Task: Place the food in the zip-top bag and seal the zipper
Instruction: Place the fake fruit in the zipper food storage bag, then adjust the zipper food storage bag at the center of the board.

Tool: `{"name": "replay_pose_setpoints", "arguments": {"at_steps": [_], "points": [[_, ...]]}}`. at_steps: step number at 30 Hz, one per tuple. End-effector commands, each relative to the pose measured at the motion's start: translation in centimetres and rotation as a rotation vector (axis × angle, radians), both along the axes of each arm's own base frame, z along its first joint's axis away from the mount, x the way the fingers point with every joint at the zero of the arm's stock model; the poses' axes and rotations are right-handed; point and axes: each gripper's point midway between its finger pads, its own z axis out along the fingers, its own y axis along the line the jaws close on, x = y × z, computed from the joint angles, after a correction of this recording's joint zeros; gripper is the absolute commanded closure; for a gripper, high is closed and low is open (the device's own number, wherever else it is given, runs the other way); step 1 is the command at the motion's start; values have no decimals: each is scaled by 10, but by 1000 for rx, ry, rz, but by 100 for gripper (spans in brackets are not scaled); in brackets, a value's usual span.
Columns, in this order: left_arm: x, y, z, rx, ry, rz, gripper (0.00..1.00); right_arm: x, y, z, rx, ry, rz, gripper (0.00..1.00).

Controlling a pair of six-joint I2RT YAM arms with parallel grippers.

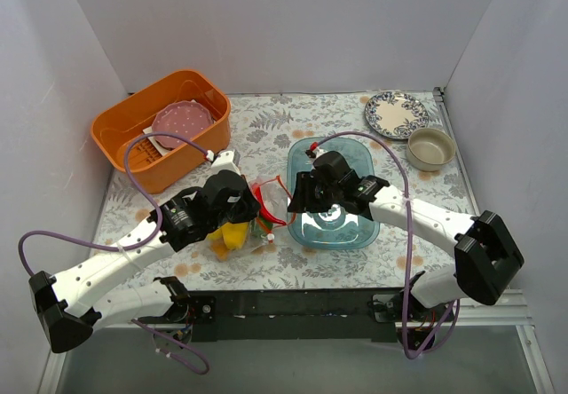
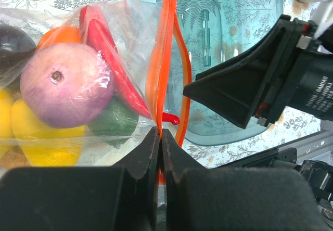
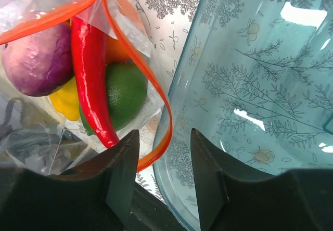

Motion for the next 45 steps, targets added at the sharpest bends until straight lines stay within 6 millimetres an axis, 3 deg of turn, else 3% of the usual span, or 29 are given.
{"name": "replay_pose_setpoints", "arguments": {"at_steps": [1, 5, 12, 17, 24, 25, 27, 28, 30, 32, 37, 40, 45], "points": [[1, 2, 17, -36, -38, 8, 100, 6, 11, 1, 67, 12, 5, 50], [2, 3, 17, -32, -39, 10, 100, 6, 10, -4, 81, 17, -1, 55], [2, 1, 15, -30, -35, 2, 100, 2, 16, 0, 162, 30, 43, 99], [2, 6, 16, -27, -42, 19, 100, 3, 25, 21, 217, -11, 95, 99], [3, 20, 27, 12, -73, 56, 100, 11, 56, 112, 390, -155, 233, 99], [6, 24, 32, 22, -88, 70, 100, 10, 64, 138, 435, -185, 277, 99], [8, 30, 44, 50, -109, 78, 100, 10, 72, 156, 472, -202, 314, 99], [9, 35, 47, 70, -113, 94, 100, 9, 77, 180, 513, -238, 344, 99], [10, 50, 59, 105, -123, 152, 100, 11, 80, 194, 529, -262, 353, 99], [11, 61, 75, 102, -148, 191, 100, 20, 87, 198, 499, -252, 360, 99], [7, 79, 110, 13, -211, 267, 100, 28, 91, 181, 434, -193, 343, 99], [6, 91, 105, 49, -211, 304, 100, 32, 94, 171, 404, -168, 342, 99], [7, 83, 104, 42, -227, 263, 100, 28, 98, 158, 429, -132, 357, 99]]}}
